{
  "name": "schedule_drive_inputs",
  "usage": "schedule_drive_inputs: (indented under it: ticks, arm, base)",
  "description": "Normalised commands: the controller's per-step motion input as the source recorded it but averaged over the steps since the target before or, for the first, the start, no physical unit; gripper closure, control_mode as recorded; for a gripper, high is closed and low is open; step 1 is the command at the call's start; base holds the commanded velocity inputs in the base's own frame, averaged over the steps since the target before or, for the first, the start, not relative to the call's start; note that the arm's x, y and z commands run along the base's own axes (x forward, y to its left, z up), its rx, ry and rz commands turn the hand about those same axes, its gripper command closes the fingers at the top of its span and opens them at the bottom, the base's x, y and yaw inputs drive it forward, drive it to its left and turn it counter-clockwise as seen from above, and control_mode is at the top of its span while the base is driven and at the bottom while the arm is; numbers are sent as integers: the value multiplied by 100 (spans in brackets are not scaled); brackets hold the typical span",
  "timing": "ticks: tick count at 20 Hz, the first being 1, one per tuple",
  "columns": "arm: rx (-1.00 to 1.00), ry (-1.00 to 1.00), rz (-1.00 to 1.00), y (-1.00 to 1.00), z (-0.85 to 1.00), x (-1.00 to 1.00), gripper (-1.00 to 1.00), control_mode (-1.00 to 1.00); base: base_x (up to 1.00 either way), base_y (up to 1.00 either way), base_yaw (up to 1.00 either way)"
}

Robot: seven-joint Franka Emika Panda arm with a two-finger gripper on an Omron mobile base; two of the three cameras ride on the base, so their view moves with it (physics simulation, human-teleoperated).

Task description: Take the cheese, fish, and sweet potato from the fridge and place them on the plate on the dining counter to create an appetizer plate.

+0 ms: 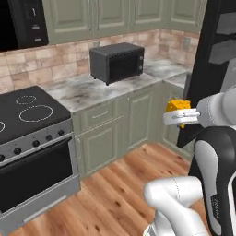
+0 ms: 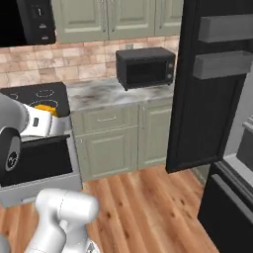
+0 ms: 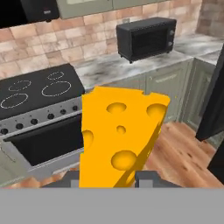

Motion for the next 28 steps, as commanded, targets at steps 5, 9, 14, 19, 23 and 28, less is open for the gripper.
schedule_drive_inputs:
  ticks: [5, 9, 14, 19, 23, 28]
  arm:
    - [0, 0, 0, 0, 0, 0, 100, 100]
    - [0, 0, 0, 0, 0, 0, 100, 100]
    - [0, 0, 0, 0, 0, 0, 100, 100]
    - [0, 0, 0, 0, 0, 0, 100, 100]
    - [0, 0, 0, 0, 0, 0, 100, 100]
    - [0, 0, 0, 0, 0, 0, 100, 100]
  base:
    - [-100, -18, 66]
    - [-100, -22, 58]
    - [-100, -11, 53]
    - [-100, -1, 38]
    - [-100, 2, 22]
    - [-100, 0, -2]
